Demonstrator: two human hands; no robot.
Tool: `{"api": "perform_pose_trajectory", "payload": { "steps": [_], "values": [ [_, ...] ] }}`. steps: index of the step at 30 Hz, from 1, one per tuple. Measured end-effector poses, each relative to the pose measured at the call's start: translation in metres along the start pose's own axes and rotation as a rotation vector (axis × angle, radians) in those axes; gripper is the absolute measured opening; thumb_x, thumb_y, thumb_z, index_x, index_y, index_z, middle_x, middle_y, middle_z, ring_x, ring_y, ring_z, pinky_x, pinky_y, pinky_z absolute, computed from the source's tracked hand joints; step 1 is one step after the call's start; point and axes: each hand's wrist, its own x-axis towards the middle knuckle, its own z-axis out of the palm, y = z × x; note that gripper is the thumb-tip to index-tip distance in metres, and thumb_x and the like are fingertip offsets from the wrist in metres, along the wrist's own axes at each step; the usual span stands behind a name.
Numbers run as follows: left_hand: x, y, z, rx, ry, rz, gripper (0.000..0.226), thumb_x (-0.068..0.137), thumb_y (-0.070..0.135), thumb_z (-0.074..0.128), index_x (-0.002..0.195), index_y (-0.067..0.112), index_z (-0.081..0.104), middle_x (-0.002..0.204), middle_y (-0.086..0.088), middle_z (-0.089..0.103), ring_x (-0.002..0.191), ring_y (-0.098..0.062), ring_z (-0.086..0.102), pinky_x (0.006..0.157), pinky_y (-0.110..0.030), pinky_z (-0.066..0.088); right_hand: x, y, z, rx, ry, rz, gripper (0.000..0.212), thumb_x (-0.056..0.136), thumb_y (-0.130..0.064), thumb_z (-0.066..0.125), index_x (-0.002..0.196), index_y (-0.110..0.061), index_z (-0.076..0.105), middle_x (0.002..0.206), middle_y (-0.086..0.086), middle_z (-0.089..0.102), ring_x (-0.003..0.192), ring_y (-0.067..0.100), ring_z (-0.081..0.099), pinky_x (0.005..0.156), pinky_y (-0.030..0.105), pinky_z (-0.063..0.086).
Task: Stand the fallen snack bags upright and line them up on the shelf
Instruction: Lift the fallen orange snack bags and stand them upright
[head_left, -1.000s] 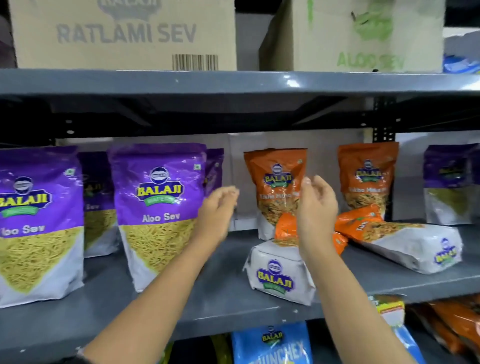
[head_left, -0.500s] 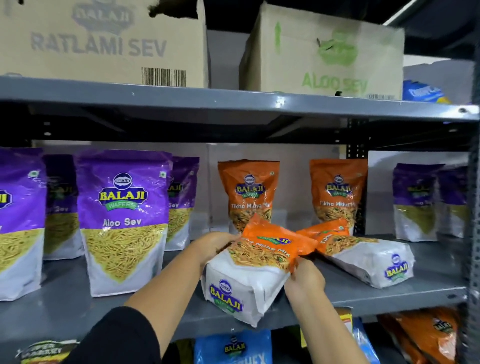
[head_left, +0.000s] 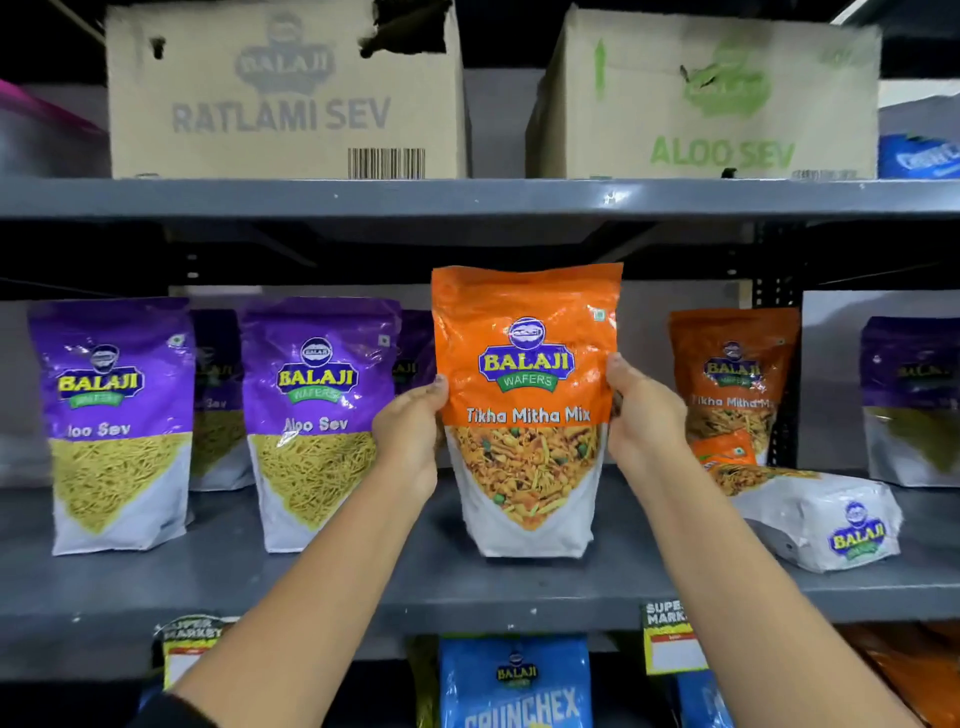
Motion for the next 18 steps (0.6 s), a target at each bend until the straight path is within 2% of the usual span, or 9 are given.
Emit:
{"api": "perform_pose_trajectory", "payload": {
  "steps": [2, 4, 5, 9, 13, 16, 18],
  "values": [
    [0.003, -0.001, -0.002, -0.003, 0.031, 0.002, 0.019, 0.083, 0.027, 0.076, 0.093, 0.011, 0.074, 0.108, -0.014, 0.077, 0.105, -0.031, 0.072, 0.097, -0.049, 0.055, 0.007, -0.002, 0.009, -0.064, 0.001, -0.006, 0.017, 0.09, -0.025, 0.072, 0.099, -0.012, 0.074, 0.109, 0.01, 0.077, 0.102, 0.025, 0.074, 0.086, 0.042, 0.059],
    [0.008, -0.003, -0.001, 0.001, 0.049, -0.011, 0.017, 0.082, 0.029, 0.078, 0.089, 0.014, 0.073, 0.106, -0.013, 0.077, 0.103, -0.03, 0.072, 0.096, -0.05, 0.056, 0.017, 0.001, 0.012, -0.116, 0.026, -0.011, 0.026, 0.09, -0.028, 0.072, 0.11, -0.011, 0.074, 0.115, 0.007, 0.075, 0.109, 0.023, 0.07, 0.082, 0.035, 0.057],
    [0.009, -0.004, 0.001, 0.006, 0.055, -0.022, 0.015, 0.083, 0.03, 0.077, 0.087, 0.016, 0.073, 0.106, -0.013, 0.077, 0.103, -0.03, 0.072, 0.096, -0.049, 0.056, 0.023, 0.005, 0.011, -0.134, 0.023, -0.011, 0.024, 0.089, -0.027, 0.073, 0.108, -0.013, 0.075, 0.113, 0.006, 0.076, 0.109, 0.023, 0.07, 0.081, 0.034, 0.057],
    [0.019, -0.008, 0.007, 0.018, 0.079, -0.049, 0.011, 0.085, 0.028, 0.075, 0.086, 0.018, 0.071, 0.109, -0.013, 0.076, 0.106, -0.029, 0.071, 0.096, -0.046, 0.056, 0.042, 0.011, 0.009, -0.177, 0.001, 0.007, 0.01, 0.085, -0.025, 0.077, 0.087, -0.016, 0.075, 0.103, 0.007, 0.079, 0.101, 0.026, 0.074, 0.093, 0.046, 0.058],
    [0.023, -0.015, 0.008, -0.009, 0.105, -0.04, 0.008, 0.089, 0.023, 0.071, 0.086, 0.016, 0.069, 0.106, -0.013, 0.075, 0.098, -0.027, 0.072, 0.085, -0.041, 0.058, 0.052, 0.018, 0.004, -0.221, -0.025, 0.014, 0.015, 0.085, -0.028, 0.077, 0.089, -0.014, 0.075, 0.097, 0.006, 0.08, 0.095, 0.026, 0.076, 0.09, 0.046, 0.059],
    [0.017, -0.028, 0.007, 0.025, 0.172, -0.001, 0.015, 0.092, 0.025, 0.067, 0.08, 0.017, 0.066, 0.092, -0.006, 0.073, 0.084, -0.021, 0.069, 0.072, -0.032, 0.056, 0.051, 0.031, -0.004, -0.25, -0.077, 0.025, 0.018, 0.085, -0.03, 0.077, 0.089, -0.012, 0.077, 0.091, 0.006, 0.082, 0.088, 0.027, 0.078, 0.086, 0.049, 0.061],
    [0.012, -0.035, 0.01, 0.098, 0.234, 0.058, 0.018, 0.093, 0.03, 0.065, 0.083, 0.015, 0.068, 0.094, -0.007, 0.074, 0.092, -0.026, 0.07, 0.08, -0.037, 0.057, 0.051, 0.032, -0.007, -0.25, -0.117, 0.033, 0.019, 0.088, -0.028, 0.075, 0.091, -0.01, 0.076, 0.093, 0.008, 0.081, 0.088, 0.027, 0.078, 0.083, 0.045, 0.062]
  ]
}}
